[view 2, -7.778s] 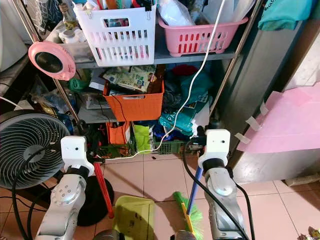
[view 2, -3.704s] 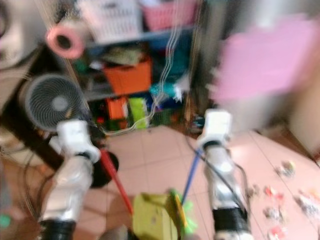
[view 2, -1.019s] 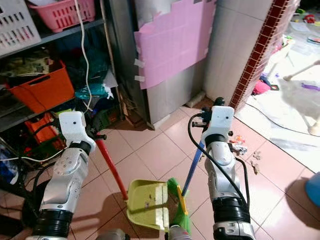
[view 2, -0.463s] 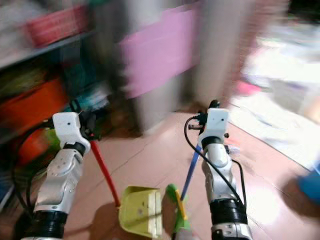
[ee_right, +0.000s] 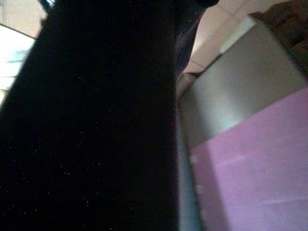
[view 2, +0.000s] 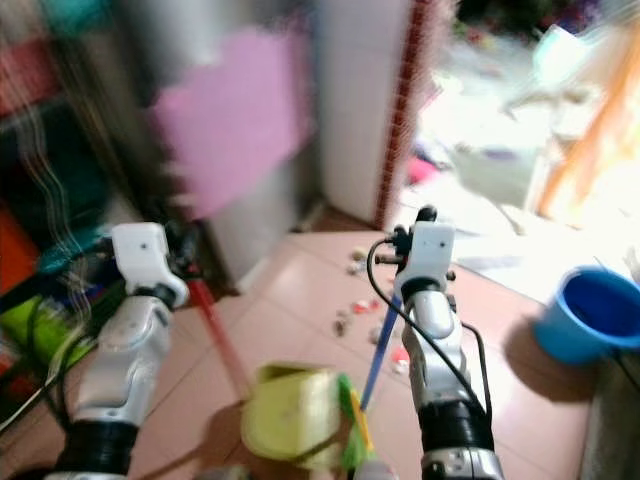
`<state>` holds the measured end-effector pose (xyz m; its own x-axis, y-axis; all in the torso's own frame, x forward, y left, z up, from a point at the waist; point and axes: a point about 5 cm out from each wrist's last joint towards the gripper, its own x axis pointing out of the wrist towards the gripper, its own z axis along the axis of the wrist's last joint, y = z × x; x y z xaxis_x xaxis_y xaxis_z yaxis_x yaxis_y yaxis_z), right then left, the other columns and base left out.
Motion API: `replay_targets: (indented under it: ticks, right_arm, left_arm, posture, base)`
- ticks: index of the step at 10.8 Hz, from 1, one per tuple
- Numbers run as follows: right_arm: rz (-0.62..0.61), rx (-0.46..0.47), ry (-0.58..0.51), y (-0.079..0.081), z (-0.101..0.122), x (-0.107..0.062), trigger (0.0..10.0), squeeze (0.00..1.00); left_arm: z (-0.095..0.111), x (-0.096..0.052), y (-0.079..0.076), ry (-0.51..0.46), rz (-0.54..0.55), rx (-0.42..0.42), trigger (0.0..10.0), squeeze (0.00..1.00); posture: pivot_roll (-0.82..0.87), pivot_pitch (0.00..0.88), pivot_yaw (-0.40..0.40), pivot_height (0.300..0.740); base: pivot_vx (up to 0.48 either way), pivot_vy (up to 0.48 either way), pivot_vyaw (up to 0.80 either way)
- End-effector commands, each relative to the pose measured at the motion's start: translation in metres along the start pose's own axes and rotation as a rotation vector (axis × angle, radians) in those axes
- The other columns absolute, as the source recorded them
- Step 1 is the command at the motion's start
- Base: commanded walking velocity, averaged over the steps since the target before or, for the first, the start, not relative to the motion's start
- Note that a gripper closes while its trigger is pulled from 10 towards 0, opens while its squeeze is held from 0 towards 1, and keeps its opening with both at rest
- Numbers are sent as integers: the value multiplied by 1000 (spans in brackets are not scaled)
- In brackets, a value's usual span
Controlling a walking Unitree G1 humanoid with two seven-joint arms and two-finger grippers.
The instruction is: Sweep floor
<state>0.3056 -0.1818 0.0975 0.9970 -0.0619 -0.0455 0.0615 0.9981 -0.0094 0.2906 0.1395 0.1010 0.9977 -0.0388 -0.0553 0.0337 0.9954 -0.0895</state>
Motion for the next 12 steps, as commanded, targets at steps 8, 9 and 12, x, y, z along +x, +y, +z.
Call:
replay_targets:
  ticks: [8, 9, 12]
  right_arm:
    - [14, -8, 16, 4, -1, 3, 10000, 0]
    - [16, -10, 13, 4, -1, 3, 10000, 0]
    - [16, -10, 10, 4, -1, 3, 10000, 0]
  left_arm:
    - [7, 3, -3, -19, 3, -39, 10000, 0]
    - [8, 4, -3, -20, 3, -39, 10000, 0]
    - [8, 4, -4, -16, -2, -42, 10000, 0]
  posture:
    - [-23, 0, 72, 740]
    - [-23, 0, 72, 740]
    - [-23, 0, 73, 740]
  base:
    - [32, 120, -173]
    - [0, 480, -800]
    - [0, 480, -185]
